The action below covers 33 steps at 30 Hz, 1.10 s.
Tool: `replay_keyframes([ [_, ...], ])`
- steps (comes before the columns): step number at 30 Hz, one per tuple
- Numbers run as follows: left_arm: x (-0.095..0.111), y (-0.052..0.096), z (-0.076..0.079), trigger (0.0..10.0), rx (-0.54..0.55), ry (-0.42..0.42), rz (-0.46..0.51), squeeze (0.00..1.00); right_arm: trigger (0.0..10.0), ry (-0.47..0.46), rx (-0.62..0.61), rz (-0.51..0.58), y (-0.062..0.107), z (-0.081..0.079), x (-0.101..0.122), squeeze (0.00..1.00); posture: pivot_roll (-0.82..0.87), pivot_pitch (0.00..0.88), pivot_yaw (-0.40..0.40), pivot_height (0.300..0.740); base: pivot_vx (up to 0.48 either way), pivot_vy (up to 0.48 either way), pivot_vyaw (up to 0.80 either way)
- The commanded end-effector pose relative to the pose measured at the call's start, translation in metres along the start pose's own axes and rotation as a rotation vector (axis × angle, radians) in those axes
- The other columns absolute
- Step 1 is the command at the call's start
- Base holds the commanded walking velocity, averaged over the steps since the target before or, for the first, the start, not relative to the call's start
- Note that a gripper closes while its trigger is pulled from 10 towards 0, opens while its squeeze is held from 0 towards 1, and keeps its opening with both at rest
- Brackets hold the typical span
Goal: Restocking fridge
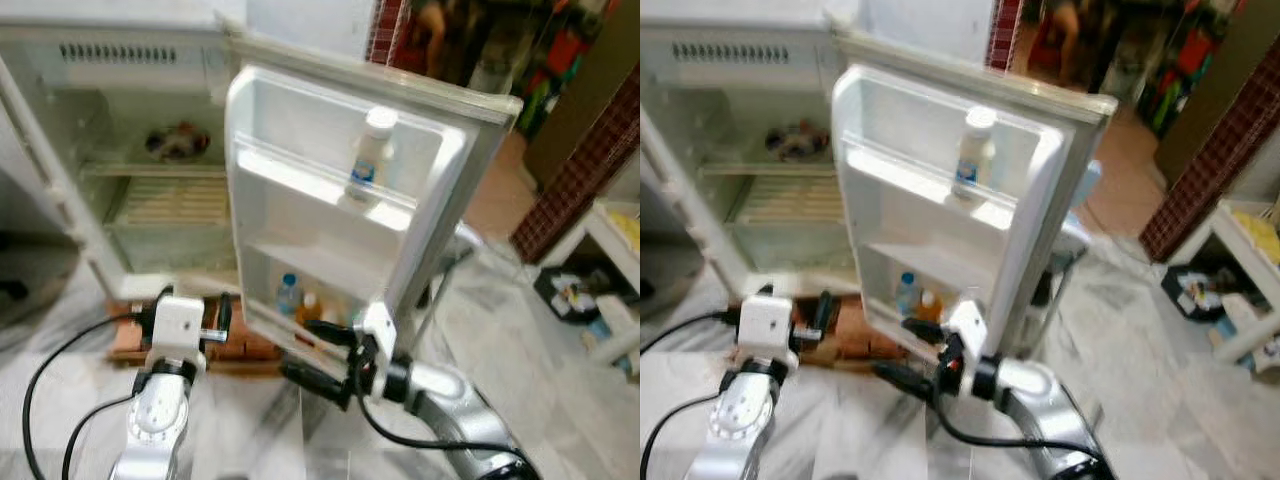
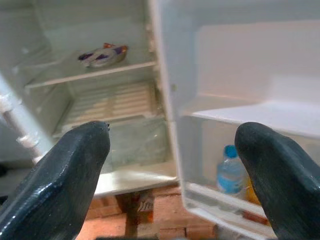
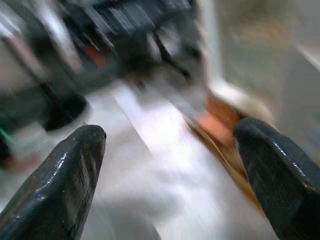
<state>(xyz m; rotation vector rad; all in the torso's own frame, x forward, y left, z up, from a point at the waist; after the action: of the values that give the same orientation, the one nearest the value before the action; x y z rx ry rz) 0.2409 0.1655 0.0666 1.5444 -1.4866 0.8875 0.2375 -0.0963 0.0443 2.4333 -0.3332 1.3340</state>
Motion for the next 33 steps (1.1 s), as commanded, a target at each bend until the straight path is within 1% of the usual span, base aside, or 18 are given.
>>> replay_keyframes([
  [1,0.002,0.003,0.005,10.0,-0.019,0.000,0.006,0.00,10.0,0.085,-0.073,-0.029,0.006,0.014,0.004,0.00,0.13,0.000,-0.069,0.740,0.000,-0.446,0.00],
  [4,-0.002,0.004,0.005,10.0,-0.015,-0.024,-0.022,0.00,10.0,0.115,-0.168,-0.036,0.009,0.028,0.010,0.00,0.13,0.000,-0.069,0.740,0.000,-0.446,0.00],
  [7,-0.002,0.004,0.006,10.0,-0.019,-0.009,-0.022,0.00,10.0,0.147,-0.250,-0.025,0.009,0.037,0.019,0.00,0.13,0.000,-0.068,0.740,0.000,-0.449,0.00],
  [10,-0.002,0.003,0.006,10.0,-0.020,-0.013,-0.023,0.00,10.0,0.180,-0.388,-0.045,0.013,0.053,0.024,0.00,0.13,0.000,-0.066,0.740,0.000,-0.451,0.00],
  [11,-0.002,0.003,0.006,10.0,-0.020,-0.013,-0.023,0.00,10.0,0.180,-0.388,-0.045,0.013,0.053,0.024,0.00,0.13,0.000,-0.066,0.740,0.000,-0.454,0.00],
  [12,-0.002,0.003,0.006,10.0,-0.018,-0.014,-0.025,0.00,10.0,0.198,-0.485,-0.035,0.017,0.064,0.027,0.00,0.13,0.000,-0.066,0.740,0.000,-0.454,0.00],
  [13,-0.002,0.003,0.006,10.0,-0.018,-0.014,-0.025,0.00,10.0,0.198,-0.485,-0.035,0.017,0.064,0.027,0.00,0.13,0.000,-0.066,0.740,0.000,-0.454,0.00],
  [15,-0.003,0.002,0.005,10.0,-0.006,-0.017,-0.038,0.00,10.0,0.240,-0.627,0.001,0.022,0.078,0.038,0.00,0.13,0.000,-0.068,0.740,0.000,-0.454,0.00],
  [18,-0.003,0.002,0.004,10.0,0.002,-0.014,-0.046,0.00,10.0,0.220,-0.666,0.072,0.022,0.080,0.049,0.00,0.13,0.000,-0.070,0.740,0.000,-0.341,0.00],
  [19,-0.002,0.001,0.002,10.0,0.014,-0.020,-0.054,0.00,10.0,0.202,-0.707,0.138,0.023,0.082,0.057,0.00,0.14,0.000,-0.085,0.740,0.000,0.000,0.00],
  [22,0.000,-0.001,-0.005,10.0,0.051,-0.048,-0.053,0.00,10.0,0.147,-0.755,0.235,0.022,0.083,0.065,0.00,0.14,0.000,-0.095,0.740,0.000,0.000,0.00],
  [24,0.001,-0.002,-0.011,10.0,0.080,-0.035,-0.052,0.00,10.0,0.160,-0.746,0.271,0.019,0.080,0.067,0.00,0.14,0.000,-0.094,0.740,0.000,0.000,0.00],
  [25,0.001,-0.002,-0.016,10.0,0.107,-0.020,-0.056,0.00,10.0,0.202,-0.748,0.297,0.016,0.076,0.070,0.00,0.14,0.000,-0.089,0.740,0.000,0.000,0.77],
  [27,0.001,-0.002,-0.017,10.0,0.113,-0.017,-0.057,0.00,10.0,0.212,-0.751,0.302,0.015,0.076,0.071,0.00,0.14,0.000,-0.089,0.740,0.000,0.000,0.78],
  [28,0.002,0.000,-0.021,10.0,0.144,-0.010,-0.052,0.00,10.0,0.218,-0.762,0.357,0.012,0.072,0.075,0.00,0.14,0.000,-0.087,0.740,0.000,0.000,0.78],
  [29,0.002,0.000,-0.021,10.0,0.144,-0.010,-0.052,0.00,10.0,0.218,-0.762,0.357,0.012,0.072,0.075,0.00,0.14,0.000,-0.087,0.740,0.000,0.000,0.78],
  [31,0.001,0.006,-0.027,10.0,0.182,0.010,-0.048,0.00,10.0,0.188,-0.798,0.479,0.015,0.065,0.080,0.00,0.13,0.000,-0.078,0.740,0.000,0.000,0.77],
  [33,0.001,0.007,-0.028,10.0,0.187,0.022,-0.044,0.00,10.0,0.179,-0.805,0.504,0.017,0.063,0.081,0.00,0.13,0.000,-0.077,0.740,0.000,0.000,0.76],
])
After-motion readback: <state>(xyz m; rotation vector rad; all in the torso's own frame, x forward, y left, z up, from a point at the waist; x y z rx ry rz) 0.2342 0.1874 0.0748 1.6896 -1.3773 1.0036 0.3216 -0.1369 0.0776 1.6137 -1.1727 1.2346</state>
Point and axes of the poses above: a point about 5 cm out from each wrist's last joint towards the gripper, its own y axis pointing back from the gripper into the wrist, its own x axis along the axis of the wrist's last joint, z = x × y, the point moved 1 cm from there along -y, pointing out of the wrist towards the gripper, and after that the axes turned 15 degrees about -y, right-handed, at the moved point
